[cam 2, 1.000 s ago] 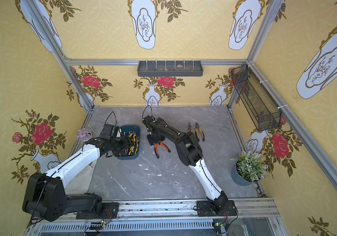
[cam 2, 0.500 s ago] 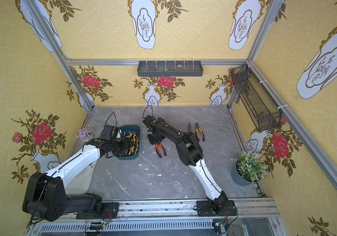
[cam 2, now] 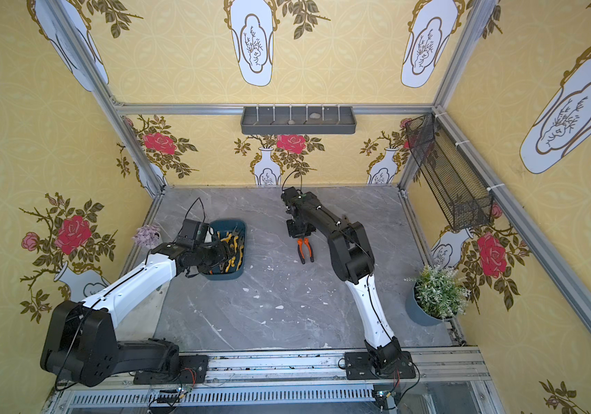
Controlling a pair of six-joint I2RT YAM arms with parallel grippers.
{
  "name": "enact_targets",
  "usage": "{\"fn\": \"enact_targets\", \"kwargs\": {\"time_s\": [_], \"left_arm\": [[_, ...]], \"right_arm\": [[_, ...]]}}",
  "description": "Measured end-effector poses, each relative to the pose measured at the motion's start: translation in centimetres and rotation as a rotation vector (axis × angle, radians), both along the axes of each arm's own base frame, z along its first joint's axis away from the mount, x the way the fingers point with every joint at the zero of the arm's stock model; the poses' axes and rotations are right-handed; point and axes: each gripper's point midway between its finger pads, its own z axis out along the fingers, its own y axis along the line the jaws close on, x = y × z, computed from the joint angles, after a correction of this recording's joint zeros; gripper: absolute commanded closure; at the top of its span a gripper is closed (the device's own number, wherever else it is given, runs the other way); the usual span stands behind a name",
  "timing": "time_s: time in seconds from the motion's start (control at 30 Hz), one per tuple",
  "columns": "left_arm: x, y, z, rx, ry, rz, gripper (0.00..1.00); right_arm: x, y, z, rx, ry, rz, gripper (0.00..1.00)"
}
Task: Take the pliers out of the storage box
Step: Pick up the pliers at the center of the board, then place the pliers at the center of the board.
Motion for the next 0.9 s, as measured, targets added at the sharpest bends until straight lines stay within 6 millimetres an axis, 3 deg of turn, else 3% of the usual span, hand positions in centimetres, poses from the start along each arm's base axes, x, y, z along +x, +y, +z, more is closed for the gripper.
{"fn": "enact_targets", "kwargs": {"time_s": [0.1, 0.43, 0.6, 0.9], "left_arm": [[0.2, -0.2, -0.2, -0.006, 0.001, -0.004, 0.34], [0.6, -0.6, -0.6, -0.017, 0.007, -0.012, 0.34], [0.6, -0.6, -0.7, -0.017, 0.008, -0.012, 0.34], [0.6, -0.6, -0.8, -0.018, 0.014, -0.014, 0.34]], "right_arm": [[1.3, -1.6, 0.2, 0.011, -0.003, -0.041, 0.96], [5.5, -3.4, 0.2, 0.074, -0.045, -0.134, 0.95], [5.6, -3.7, -0.9, 0.070, -0.023, -0.152, 0.92], [6.2, -4.9, -1.1, 0.065, -0.027, -0.186, 0.91]]}}
